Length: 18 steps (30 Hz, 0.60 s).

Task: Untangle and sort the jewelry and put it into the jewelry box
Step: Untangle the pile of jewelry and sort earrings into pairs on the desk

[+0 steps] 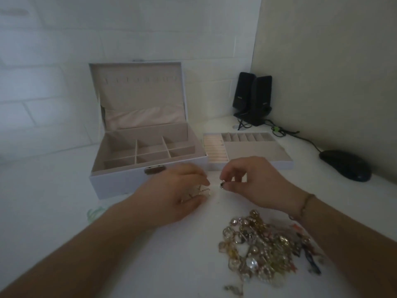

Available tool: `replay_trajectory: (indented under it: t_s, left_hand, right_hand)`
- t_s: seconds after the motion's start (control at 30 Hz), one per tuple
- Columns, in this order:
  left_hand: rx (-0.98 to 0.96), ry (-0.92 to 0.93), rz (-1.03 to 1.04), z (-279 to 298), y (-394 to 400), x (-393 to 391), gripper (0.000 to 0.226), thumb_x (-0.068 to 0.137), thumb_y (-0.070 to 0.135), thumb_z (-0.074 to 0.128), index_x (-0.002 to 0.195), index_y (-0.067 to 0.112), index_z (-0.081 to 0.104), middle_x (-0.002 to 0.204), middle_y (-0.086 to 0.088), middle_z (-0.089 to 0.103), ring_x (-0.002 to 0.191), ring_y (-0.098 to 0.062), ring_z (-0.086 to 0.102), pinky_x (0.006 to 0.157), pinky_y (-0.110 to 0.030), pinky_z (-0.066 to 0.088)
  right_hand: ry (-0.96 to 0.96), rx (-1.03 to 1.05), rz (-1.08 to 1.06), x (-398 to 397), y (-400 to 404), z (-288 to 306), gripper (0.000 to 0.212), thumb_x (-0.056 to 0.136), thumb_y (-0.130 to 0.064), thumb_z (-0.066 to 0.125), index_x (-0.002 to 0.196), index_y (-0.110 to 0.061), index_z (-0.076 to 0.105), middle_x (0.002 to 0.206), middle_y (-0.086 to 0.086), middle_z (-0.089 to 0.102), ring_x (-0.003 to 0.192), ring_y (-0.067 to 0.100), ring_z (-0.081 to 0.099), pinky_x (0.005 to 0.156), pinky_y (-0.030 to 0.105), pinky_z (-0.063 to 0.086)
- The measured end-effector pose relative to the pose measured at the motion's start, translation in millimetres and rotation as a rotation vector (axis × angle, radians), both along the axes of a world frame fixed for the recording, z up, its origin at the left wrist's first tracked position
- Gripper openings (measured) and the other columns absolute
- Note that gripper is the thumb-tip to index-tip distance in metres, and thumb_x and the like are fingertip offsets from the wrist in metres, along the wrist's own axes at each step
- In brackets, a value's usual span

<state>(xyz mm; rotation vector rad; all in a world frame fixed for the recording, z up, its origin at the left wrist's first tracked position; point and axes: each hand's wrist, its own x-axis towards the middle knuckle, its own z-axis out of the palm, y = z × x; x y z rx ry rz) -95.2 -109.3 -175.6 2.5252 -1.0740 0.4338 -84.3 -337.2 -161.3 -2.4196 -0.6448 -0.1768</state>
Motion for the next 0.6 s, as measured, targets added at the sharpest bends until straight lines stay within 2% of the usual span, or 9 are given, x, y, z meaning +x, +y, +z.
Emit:
replay_trajectory:
  t_s: [0.13, 0.23, 0.3, 0.37, 0.47, 0.53, 0.6]
  left_hand:
    - [-0.136, 0.011, -0.044, -3.8, -5.6, 4.5, 0.028, 0.088, 0.033, 0.062, 0.108, 0.016, 0.072, 0.115, 0.004, 0.065, 0.108, -0.007, 0.061, 0.097, -0.024, 0.047]
    - [-0.122, -0.036, -0.079, -6.6, -13.3, 3.4, 0.024, 0.087, 0.027, 0.065, 0.109, 0.019, 0.072, 0.114, 0.005, 0.066, 0.108, -0.008, 0.059, 0.096, -0.024, 0.046]
    - [-0.138, -0.047, -0.088, -9.6, -15.3, 2.3, 0.023, 0.086, 0.023, 0.065, 0.108, 0.018, 0.072, 0.113, 0.004, 0.066, 0.107, -0.010, 0.060, 0.095, -0.024, 0.046]
    - [-0.157, -0.043, -0.071, -11.1, -16.1, 2.9, 0.024, 0.086, 0.020, 0.064, 0.108, 0.018, 0.072, 0.113, 0.003, 0.066, 0.107, -0.013, 0.060, 0.095, -0.027, 0.047]
    - [-0.177, -0.048, -0.036, -13.5, -18.4, 4.3, 0.025, 0.084, 0.017, 0.062, 0.107, 0.017, 0.071, 0.112, 0.004, 0.066, 0.106, -0.014, 0.060, 0.094, -0.029, 0.048]
    - [-0.164, -0.051, -0.005, -14.1, -19.3, 4.3, 0.027, 0.083, 0.018, 0.064, 0.109, 0.017, 0.069, 0.111, 0.003, 0.065, 0.105, -0.013, 0.060, 0.093, -0.028, 0.047]
    - [-0.146, -0.041, 0.025, -14.7, -19.2, 4.0, 0.031, 0.082, 0.021, 0.066, 0.112, 0.017, 0.068, 0.111, 0.003, 0.065, 0.105, -0.012, 0.059, 0.094, -0.024, 0.044]
  right_hand:
    - [-0.004, -0.032, 0.004, 3.4, 4.4, -12.5, 0.022, 0.075, -0.021, 0.076, 0.076, -0.039, 0.062, 0.075, -0.017, 0.065, 0.069, 0.002, 0.060, 0.070, 0.020, 0.051]
    - [-0.028, -0.070, 0.042, 0.5, 0.4, -6.9, 0.014, 0.077, -0.027, 0.074, 0.086, -0.035, 0.066, 0.082, -0.017, 0.067, 0.071, 0.004, 0.059, 0.070, 0.024, 0.051]
    - [-0.047, -0.102, 0.084, -6.9, -7.0, 5.3, 0.012, 0.078, -0.033, 0.071, 0.089, -0.035, 0.067, 0.081, -0.018, 0.065, 0.072, 0.008, 0.058, 0.065, 0.018, 0.048]
    - [0.019, -0.166, 0.173, -19.6, -14.6, 18.8, 0.010, 0.077, -0.041, 0.068, 0.086, -0.036, 0.068, 0.077, -0.017, 0.064, 0.074, 0.010, 0.058, 0.061, 0.014, 0.044]
    - [0.142, -0.352, 0.297, -34.8, -19.8, 26.4, 0.019, 0.077, -0.054, 0.064, 0.089, -0.040, 0.066, 0.087, -0.021, 0.062, 0.081, 0.005, 0.056, 0.066, 0.016, 0.045]
    - [0.120, -0.461, 0.296, -38.8, -21.5, 26.4, 0.027, 0.074, -0.062, 0.061, 0.094, -0.044, 0.063, 0.092, -0.026, 0.059, 0.087, -0.003, 0.053, 0.066, 0.014, 0.042]
    - [0.094, -0.504, 0.279, -40.6, -22.6, 26.4, 0.033, 0.070, -0.067, 0.060, 0.095, -0.046, 0.061, 0.093, -0.028, 0.058, 0.090, -0.008, 0.051, 0.073, 0.013, 0.042]
